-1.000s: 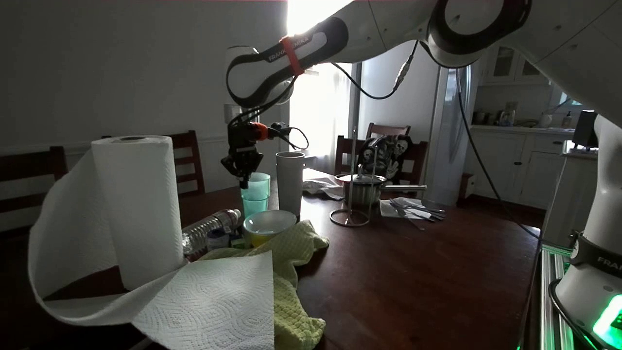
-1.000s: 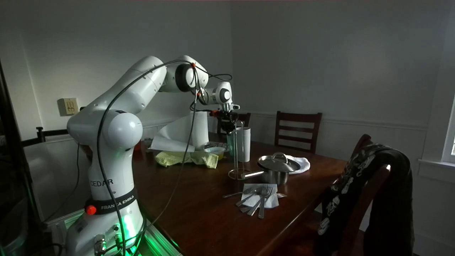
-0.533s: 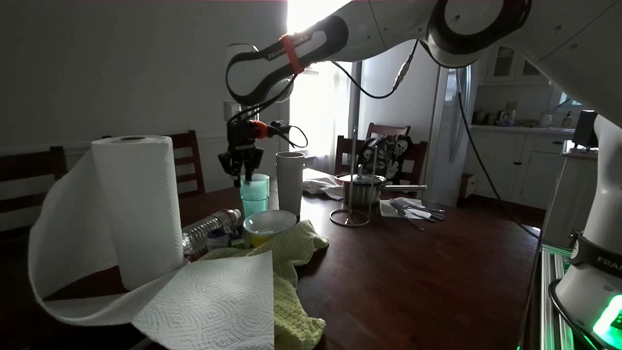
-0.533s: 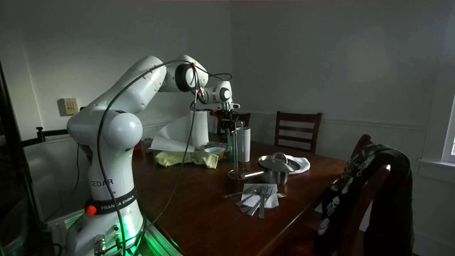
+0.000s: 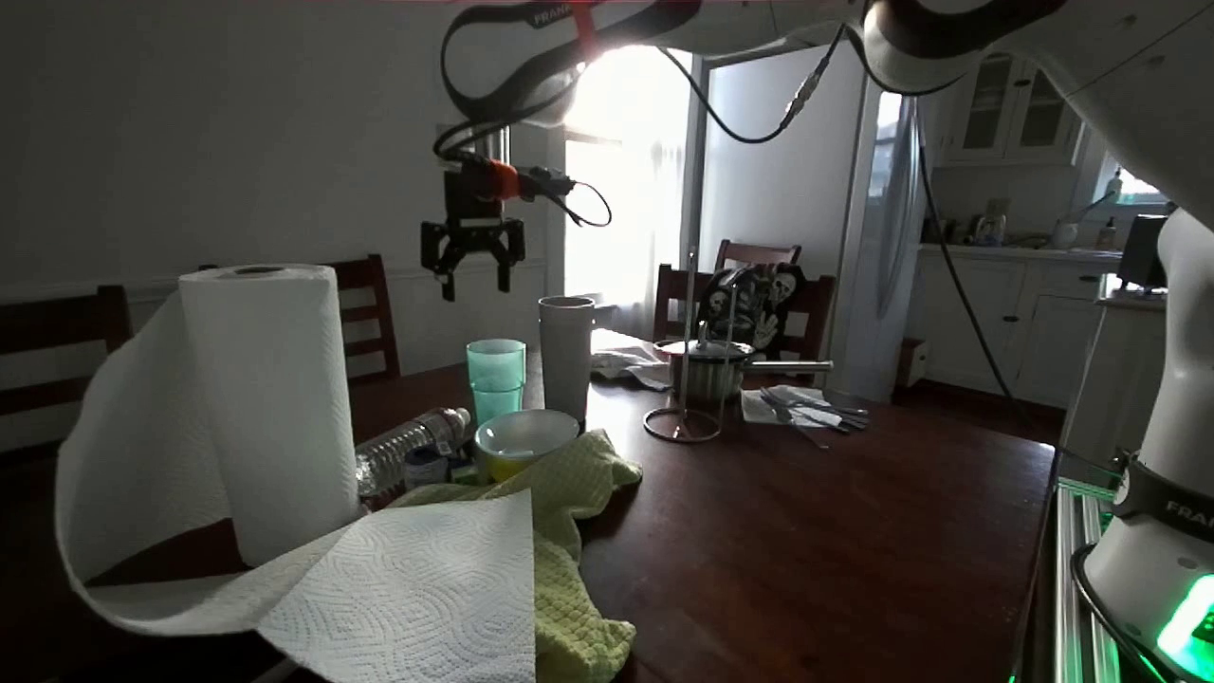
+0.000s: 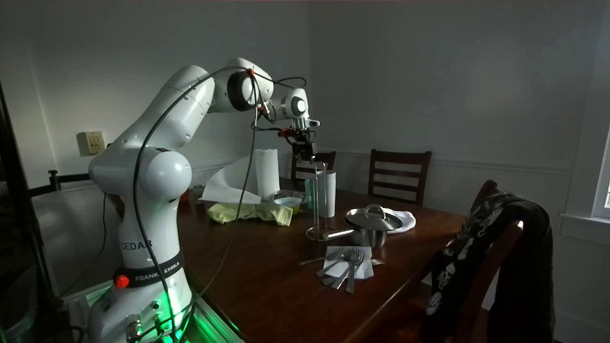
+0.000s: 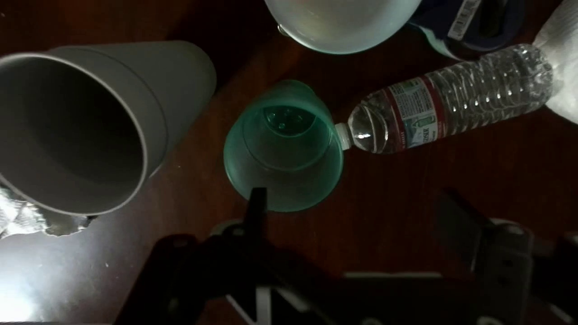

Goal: Put the cup on the table

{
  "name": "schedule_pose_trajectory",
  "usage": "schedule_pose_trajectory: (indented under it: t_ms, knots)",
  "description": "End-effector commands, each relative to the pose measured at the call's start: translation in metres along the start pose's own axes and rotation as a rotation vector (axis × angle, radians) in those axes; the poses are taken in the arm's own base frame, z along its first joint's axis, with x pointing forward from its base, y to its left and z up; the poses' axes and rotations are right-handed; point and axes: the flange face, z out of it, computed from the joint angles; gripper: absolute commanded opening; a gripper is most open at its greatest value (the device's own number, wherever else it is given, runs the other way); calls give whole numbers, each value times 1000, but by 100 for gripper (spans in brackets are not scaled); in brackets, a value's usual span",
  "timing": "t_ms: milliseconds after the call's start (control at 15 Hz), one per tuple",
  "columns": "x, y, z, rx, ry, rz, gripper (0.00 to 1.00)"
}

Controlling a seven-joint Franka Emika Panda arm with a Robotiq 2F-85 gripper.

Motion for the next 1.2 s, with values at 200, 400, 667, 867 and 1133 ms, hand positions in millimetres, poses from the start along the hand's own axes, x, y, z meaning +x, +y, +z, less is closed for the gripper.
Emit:
schedule_pose_trajectory:
  t_ms: [200, 400, 667, 867, 1133]
  knots:
    - [-41, 35, -100, 11, -8, -55, 100]
    - [-69, 49, -136, 16, -2, -56, 100]
    - [-68, 48, -152, 18, 13, -62, 100]
    - [-89, 60, -169, 32, 10, -73, 100]
    - [-94, 61, -163, 29, -5, -76, 100]
